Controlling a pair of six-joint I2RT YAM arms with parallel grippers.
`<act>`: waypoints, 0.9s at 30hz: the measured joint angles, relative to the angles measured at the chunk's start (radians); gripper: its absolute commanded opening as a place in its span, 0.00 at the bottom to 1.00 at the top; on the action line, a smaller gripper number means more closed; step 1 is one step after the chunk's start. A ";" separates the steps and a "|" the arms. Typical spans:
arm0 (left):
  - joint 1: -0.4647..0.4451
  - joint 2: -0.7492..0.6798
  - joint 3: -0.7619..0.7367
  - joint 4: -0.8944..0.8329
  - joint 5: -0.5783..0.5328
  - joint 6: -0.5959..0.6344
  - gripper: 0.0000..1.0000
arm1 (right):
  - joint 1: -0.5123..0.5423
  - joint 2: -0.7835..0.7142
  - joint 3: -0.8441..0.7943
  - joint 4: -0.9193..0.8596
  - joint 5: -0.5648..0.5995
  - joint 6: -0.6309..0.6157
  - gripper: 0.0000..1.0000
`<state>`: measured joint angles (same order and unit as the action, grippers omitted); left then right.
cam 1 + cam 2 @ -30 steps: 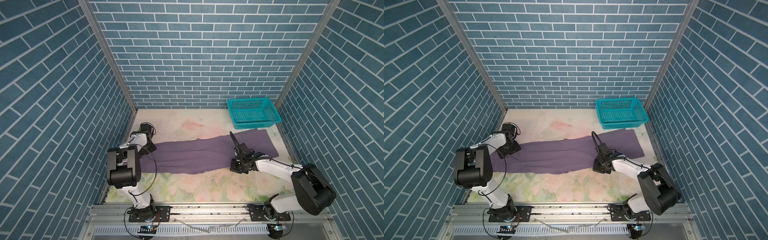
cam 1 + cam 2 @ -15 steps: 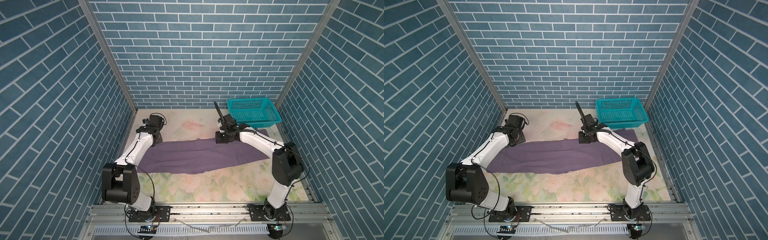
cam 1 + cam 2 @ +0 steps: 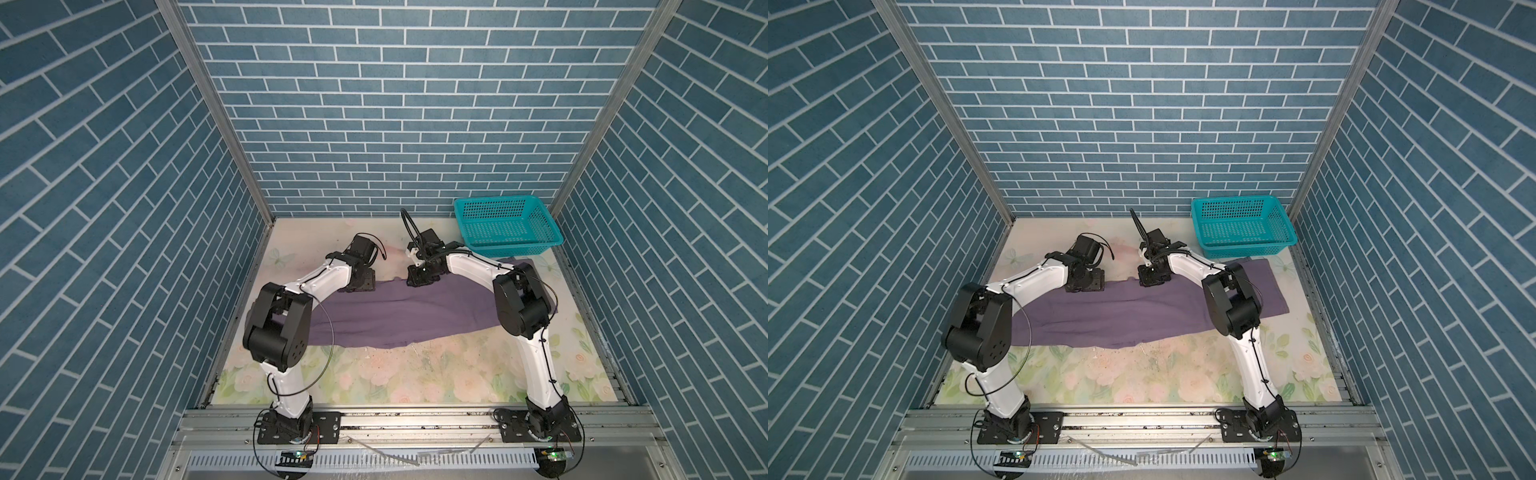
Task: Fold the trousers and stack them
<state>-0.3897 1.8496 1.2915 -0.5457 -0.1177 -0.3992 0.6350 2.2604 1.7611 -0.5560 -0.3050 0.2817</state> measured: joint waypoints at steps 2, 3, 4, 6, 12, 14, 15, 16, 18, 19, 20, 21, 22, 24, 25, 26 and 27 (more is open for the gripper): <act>-0.003 0.038 0.029 0.002 0.006 0.005 0.74 | 0.000 0.016 0.021 -0.007 -0.011 0.000 0.31; -0.004 0.049 0.040 0.002 0.007 0.006 0.74 | 0.000 0.018 0.031 -0.009 -0.014 0.000 0.31; -0.004 0.061 0.048 0.003 0.007 0.008 0.73 | 0.000 0.023 0.045 -0.010 -0.015 0.000 0.31; -0.005 0.082 0.059 0.003 0.007 0.011 0.71 | 0.001 0.034 0.072 -0.009 -0.016 0.000 0.31; -0.005 0.134 0.063 0.002 0.008 0.016 0.69 | 0.002 0.079 0.116 -0.010 0.017 0.003 0.25; -0.005 0.143 0.063 0.002 0.010 0.020 0.67 | 0.002 0.086 0.128 -0.010 0.025 0.005 0.21; -0.005 0.145 0.063 0.002 0.011 0.023 0.64 | 0.001 0.088 0.131 -0.010 0.027 0.007 0.18; -0.005 0.145 0.064 0.003 0.013 0.026 0.59 | 0.001 0.091 0.132 -0.011 0.030 0.009 0.15; -0.005 0.145 0.066 0.002 0.016 0.033 0.40 | 0.001 0.094 0.134 -0.011 0.032 0.011 0.10; -0.005 0.147 0.068 0.003 0.019 0.036 0.29 | 0.000 0.095 0.134 -0.012 0.034 0.011 0.08; -0.005 0.150 0.071 0.002 0.021 0.036 0.20 | 0.000 0.096 0.134 -0.012 0.036 0.011 0.05; -0.005 0.154 0.076 0.001 0.023 0.041 0.12 | 0.000 0.096 0.134 -0.012 0.038 0.011 0.03; -0.005 0.160 0.082 -0.001 0.024 0.041 0.05 | 0.000 0.096 0.134 -0.013 0.040 0.011 0.01; -0.006 0.165 0.095 -0.006 0.026 0.049 0.00 | 0.000 0.096 0.134 -0.013 0.041 0.009 0.00; -0.006 0.169 0.101 -0.010 0.026 0.043 0.00 | 0.001 0.096 0.134 -0.013 0.043 0.009 0.00; -0.006 0.173 0.108 -0.014 0.023 0.044 0.00 | 0.001 0.096 0.134 -0.013 0.043 0.009 0.00; -0.006 0.175 0.113 -0.021 0.022 0.045 0.00 | 0.001 0.096 0.134 -0.013 0.044 0.009 0.00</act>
<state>-0.3954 2.0251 1.4048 -0.5663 -0.0956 -0.3542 0.6357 2.3566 1.8954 -0.5686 -0.2607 0.2905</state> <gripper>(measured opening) 0.052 0.041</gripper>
